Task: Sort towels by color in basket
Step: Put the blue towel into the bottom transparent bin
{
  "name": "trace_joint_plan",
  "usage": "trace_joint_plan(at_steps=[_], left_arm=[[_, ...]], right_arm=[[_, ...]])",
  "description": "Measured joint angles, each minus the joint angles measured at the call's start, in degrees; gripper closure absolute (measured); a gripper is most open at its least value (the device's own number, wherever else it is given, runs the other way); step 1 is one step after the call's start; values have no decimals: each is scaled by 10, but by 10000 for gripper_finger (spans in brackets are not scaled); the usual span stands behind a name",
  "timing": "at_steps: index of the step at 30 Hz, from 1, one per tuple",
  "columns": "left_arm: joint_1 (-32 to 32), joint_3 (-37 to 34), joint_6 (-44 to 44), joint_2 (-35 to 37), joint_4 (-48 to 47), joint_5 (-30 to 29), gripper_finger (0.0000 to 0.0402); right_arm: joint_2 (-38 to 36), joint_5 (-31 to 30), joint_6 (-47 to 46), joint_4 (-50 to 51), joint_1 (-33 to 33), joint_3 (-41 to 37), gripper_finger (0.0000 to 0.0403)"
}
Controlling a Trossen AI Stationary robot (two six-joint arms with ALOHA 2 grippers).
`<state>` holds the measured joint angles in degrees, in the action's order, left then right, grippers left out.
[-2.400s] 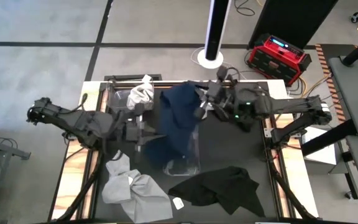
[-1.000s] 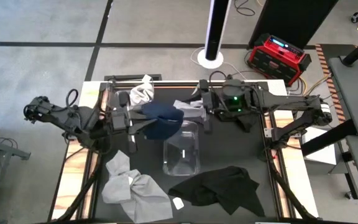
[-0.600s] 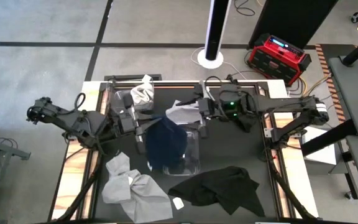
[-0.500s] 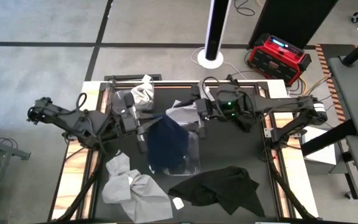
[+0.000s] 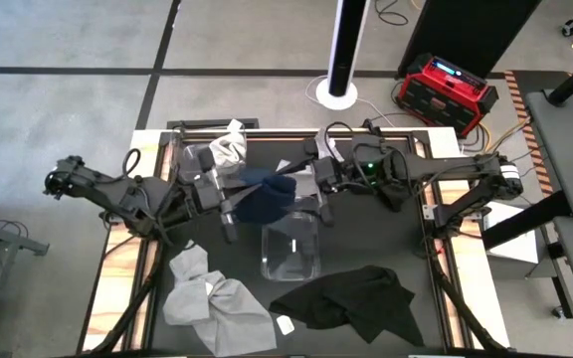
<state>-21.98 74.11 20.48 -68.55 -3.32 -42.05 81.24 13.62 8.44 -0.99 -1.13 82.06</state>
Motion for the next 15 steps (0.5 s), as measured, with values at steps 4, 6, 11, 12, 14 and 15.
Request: trace_joint_plan(at_steps=[4,6,11,12,14,15], left_arm=[[1,0,1,-10,15,10,401],[1,0,10,-16,18,11,401],[1,0,16,-28,36,11,401],[1,0,19,-28,37,11,401],[1,0,22,-27,38,11,401],[1,0,22,-27,38,11,401]], right_arm=[[20,-1,3,-13,0,1,39],[36,-1,4,-13,0,1,39],[64,-1,-2,-11,0,14,50],[67,-1,-4,-9,0,17,62],[69,-1,-10,-7,0,21,103],[68,-1,-10,-4,0,21,132]])
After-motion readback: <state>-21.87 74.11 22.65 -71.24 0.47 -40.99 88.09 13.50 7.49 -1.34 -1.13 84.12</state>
